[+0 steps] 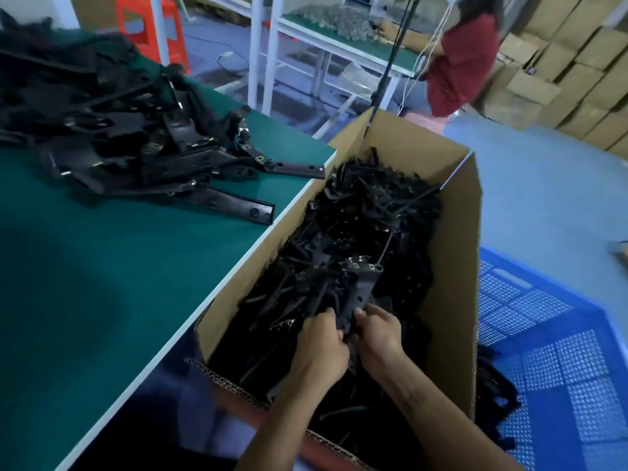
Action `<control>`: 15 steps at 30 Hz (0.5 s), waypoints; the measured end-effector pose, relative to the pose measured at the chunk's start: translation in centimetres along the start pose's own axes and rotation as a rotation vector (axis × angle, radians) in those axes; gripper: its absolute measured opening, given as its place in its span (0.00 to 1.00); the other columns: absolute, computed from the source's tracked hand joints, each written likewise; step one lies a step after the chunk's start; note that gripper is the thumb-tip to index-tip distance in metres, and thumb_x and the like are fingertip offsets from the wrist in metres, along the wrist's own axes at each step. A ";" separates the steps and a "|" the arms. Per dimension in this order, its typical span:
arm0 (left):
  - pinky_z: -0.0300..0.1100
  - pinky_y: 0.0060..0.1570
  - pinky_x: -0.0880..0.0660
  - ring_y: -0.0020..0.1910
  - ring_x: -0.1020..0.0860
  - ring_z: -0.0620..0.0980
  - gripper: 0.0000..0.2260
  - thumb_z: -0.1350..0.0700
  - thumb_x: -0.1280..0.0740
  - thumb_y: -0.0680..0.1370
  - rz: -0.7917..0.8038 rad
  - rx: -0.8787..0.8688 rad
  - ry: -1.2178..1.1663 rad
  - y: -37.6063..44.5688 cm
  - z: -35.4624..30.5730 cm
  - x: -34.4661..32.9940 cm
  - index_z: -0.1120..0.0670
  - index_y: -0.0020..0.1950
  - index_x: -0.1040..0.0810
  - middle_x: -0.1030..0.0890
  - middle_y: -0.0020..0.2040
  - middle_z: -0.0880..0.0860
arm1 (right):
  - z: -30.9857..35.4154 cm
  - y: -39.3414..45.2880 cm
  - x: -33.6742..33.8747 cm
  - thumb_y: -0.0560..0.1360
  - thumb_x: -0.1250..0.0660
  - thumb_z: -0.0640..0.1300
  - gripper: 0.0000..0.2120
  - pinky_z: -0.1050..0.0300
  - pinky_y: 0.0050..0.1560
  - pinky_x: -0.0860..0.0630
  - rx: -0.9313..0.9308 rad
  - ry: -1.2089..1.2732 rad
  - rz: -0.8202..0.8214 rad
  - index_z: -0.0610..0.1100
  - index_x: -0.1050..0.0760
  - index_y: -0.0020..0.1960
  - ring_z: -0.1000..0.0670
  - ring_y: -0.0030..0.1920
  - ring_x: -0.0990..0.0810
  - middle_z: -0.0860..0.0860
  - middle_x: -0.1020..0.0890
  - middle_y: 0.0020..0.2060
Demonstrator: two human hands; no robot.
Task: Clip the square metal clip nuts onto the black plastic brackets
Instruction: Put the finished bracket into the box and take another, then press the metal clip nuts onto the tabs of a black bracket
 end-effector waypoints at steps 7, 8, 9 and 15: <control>0.46 0.64 0.26 0.67 0.26 0.52 0.18 0.58 0.40 0.84 0.063 -0.038 0.024 0.4 3.6 -1.7 0.55 0.75 0.31 0.27 0.71 0.53 | 5.7 11.7 -2.5 0.79 0.37 0.31 0.05 0.56 0.31 0.18 -0.011 -0.183 -0.097 0.36 0.26 0.55 0.46 0.40 0.19 0.41 0.21 0.51; 0.45 0.66 0.26 0.68 0.27 0.51 0.19 0.58 0.39 0.84 0.062 -0.039 0.024 0.2 4.0 -1.4 0.55 0.76 0.32 0.27 0.72 0.53 | 6.2 12.9 -2.8 0.79 0.37 0.30 0.07 0.53 0.38 0.16 -0.024 -0.213 -0.094 0.35 0.27 0.57 0.45 0.44 0.18 0.40 0.21 0.53; 0.45 0.67 0.27 0.69 0.27 0.49 0.19 0.58 0.39 0.84 0.054 -0.045 0.017 0.1 4.3 -1.0 0.55 0.76 0.32 0.27 0.72 0.52 | 6.5 14.1 -2.9 0.79 0.38 0.29 0.10 0.46 0.47 0.15 -0.039 -0.235 -0.111 0.33 0.27 0.61 0.42 0.50 0.17 0.39 0.21 0.56; 0.25 0.57 0.30 0.61 0.25 0.36 0.16 0.57 0.39 0.83 -0.097 -0.152 -0.058 -2.4 4.7 2.8 0.50 0.71 0.24 0.21 0.64 0.44 | 5.1 16.7 -3.4 0.79 0.33 0.33 0.13 0.43 0.53 0.19 -0.079 -0.532 -0.170 0.30 0.25 0.63 0.35 0.57 0.18 0.34 0.20 0.59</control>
Point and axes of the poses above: each hand's wrist, its own y-axis towards the middle knuckle, its own x-axis out of the back of the hand, z = x × y, the point moved 4 cm from there along y, towards the middle knuckle
